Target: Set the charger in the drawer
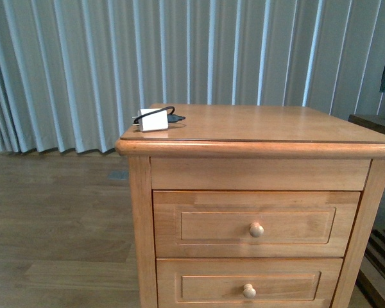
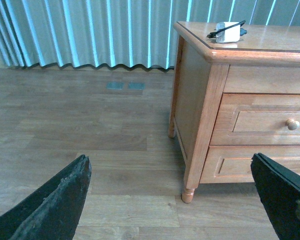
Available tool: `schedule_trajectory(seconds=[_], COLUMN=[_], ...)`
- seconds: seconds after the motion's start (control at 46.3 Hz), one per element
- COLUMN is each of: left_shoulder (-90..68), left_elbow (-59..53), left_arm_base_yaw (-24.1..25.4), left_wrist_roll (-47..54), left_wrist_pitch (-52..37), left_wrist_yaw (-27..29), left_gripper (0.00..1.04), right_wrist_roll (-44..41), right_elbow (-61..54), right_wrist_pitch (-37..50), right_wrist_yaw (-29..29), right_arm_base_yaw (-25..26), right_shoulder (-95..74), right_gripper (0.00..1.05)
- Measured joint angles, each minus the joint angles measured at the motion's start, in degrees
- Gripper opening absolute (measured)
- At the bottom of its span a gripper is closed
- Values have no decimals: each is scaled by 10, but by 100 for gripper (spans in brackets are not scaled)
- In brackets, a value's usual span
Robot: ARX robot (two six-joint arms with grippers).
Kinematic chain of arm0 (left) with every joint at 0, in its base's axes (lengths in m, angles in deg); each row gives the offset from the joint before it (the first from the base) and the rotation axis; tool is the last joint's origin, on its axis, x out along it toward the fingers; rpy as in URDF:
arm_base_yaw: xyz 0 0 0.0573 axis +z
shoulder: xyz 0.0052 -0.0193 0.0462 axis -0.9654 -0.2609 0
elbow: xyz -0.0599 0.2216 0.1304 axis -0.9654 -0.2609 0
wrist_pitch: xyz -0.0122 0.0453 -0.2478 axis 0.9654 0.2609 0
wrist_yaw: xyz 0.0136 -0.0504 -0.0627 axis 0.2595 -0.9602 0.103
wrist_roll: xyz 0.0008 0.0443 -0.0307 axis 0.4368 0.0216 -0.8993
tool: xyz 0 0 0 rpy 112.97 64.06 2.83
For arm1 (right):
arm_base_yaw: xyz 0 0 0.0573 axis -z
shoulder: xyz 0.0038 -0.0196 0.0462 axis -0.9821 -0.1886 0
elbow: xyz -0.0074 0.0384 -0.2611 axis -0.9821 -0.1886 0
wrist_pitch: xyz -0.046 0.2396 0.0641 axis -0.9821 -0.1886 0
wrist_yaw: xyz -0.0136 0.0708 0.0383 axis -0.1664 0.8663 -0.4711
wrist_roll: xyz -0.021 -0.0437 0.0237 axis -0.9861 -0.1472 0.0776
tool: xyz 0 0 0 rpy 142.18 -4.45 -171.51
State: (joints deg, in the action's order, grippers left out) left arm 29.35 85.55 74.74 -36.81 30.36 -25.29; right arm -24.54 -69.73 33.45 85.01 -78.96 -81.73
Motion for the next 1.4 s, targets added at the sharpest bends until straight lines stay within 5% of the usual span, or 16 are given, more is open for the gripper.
schedule_trajectory(seconds=[0.065, 0.129, 0.216, 0.432, 0.669, 0.993, 1.402], left_shoulder=[0, 0, 0, 0, 0, 0, 0], left_elbow=[0, 0, 0, 0, 0, 0, 0], left_arm_base_yaw=[0, 0, 0, 0, 0, 0, 0], left_wrist_roll=[0, 0, 0, 0, 0, 0, 0], left_wrist_pitch=[0, 0, 0, 0, 0, 0, 0], left_wrist_yaw=[0, 0, 1, 0, 0, 0, 0], left_gripper=[99, 99, 99, 99, 99, 99, 99], right_wrist_roll=[0, -37, -68, -98, -104, -116, -118], right_elbow=[0, 4, 4, 9, 66, 228, 434], right_wrist_pitch=[0, -8, -3, 77, 355, 541, 600], right_wrist_yaw=[0, 173, 283, 139, -30, -91, -129], right_arm_base_yaw=[0, 52, 54, -66, -198, -227, -205], right_shoulder=[0, -31, -71, -170, -520, -901, -1172], right_gripper=[96, 96, 96, 96, 96, 96, 96])
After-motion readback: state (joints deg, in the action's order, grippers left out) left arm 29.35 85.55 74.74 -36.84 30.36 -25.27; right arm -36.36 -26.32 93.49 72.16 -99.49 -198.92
